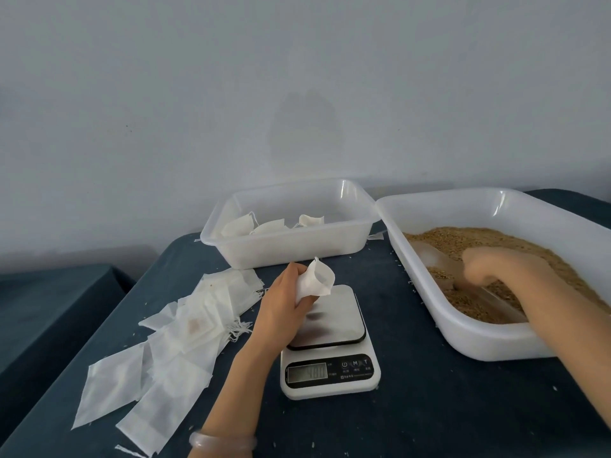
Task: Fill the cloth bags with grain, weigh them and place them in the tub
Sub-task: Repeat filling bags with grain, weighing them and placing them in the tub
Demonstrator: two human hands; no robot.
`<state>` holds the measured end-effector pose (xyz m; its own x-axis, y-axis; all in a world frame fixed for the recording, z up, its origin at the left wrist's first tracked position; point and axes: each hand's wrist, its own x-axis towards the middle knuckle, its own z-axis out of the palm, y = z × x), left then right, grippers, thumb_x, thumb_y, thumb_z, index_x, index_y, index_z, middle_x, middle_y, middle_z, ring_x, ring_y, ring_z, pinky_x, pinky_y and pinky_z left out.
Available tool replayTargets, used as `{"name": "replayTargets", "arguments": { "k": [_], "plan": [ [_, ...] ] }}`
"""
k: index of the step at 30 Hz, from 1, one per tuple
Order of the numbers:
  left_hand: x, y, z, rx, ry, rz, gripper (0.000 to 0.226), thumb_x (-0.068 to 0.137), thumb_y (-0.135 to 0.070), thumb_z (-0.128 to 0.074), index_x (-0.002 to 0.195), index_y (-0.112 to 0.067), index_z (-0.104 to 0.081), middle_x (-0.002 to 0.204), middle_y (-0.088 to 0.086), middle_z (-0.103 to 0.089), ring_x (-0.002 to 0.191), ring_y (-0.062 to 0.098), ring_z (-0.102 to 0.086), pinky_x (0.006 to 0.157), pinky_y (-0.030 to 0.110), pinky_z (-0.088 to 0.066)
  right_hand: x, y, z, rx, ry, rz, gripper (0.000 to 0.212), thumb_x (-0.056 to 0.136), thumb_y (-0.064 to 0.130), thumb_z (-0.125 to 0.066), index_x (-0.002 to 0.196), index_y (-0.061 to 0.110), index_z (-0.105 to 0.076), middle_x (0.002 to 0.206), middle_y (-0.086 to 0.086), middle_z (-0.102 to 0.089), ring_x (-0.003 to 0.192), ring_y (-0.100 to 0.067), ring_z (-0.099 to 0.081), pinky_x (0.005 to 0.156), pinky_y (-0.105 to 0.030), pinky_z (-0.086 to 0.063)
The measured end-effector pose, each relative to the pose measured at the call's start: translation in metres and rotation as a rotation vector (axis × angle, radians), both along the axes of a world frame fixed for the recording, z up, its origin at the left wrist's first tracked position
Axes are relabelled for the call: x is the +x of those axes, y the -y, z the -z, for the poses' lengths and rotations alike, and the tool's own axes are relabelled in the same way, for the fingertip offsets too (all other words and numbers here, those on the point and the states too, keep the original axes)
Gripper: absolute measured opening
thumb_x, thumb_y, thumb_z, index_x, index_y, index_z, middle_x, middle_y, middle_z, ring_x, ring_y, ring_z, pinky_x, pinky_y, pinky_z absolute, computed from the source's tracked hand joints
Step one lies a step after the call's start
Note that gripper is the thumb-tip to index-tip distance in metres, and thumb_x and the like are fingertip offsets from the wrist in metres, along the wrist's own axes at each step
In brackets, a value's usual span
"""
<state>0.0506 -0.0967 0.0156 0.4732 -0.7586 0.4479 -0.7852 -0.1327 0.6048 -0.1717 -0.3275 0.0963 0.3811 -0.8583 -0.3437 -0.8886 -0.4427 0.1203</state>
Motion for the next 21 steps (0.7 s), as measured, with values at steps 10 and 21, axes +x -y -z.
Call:
{"name": "replayTargets", "arguments": {
  "k": [10,21],
  "plan": [
    [0.001,-0.002,0.001,-0.015,-0.016,-0.004,0.025,0.093,-0.019,-0.064,0.106,-0.029,-0.045,0.093,-0.020,-0.056,0.088,0.002,-0.055,0.066,0.016,-0.038,0.002,0.009,0.005,0.080,0.339,0.189,0.043,0.099,0.021,-0.055,0.134,-0.001,-0.044,0.091,-0.013,-0.063,0.066,-0.021,-0.059,0.054,-0.029,-0.048],
    [-0.001,-0.003,-0.003,-0.031,-0.023,0.007,0.021,0.094,-0.018,-0.063,0.111,-0.019,-0.050,0.097,-0.006,-0.061,0.087,0.017,-0.056,0.071,0.031,-0.044,0.003,0.003,0.016,0.242,0.228,0.043,0.053,0.103,0.016,-0.039,0.152,0.009,-0.020,0.126,-0.018,-0.055,0.085,-0.021,-0.061,0.058,-0.024,-0.047]
  ]
}}
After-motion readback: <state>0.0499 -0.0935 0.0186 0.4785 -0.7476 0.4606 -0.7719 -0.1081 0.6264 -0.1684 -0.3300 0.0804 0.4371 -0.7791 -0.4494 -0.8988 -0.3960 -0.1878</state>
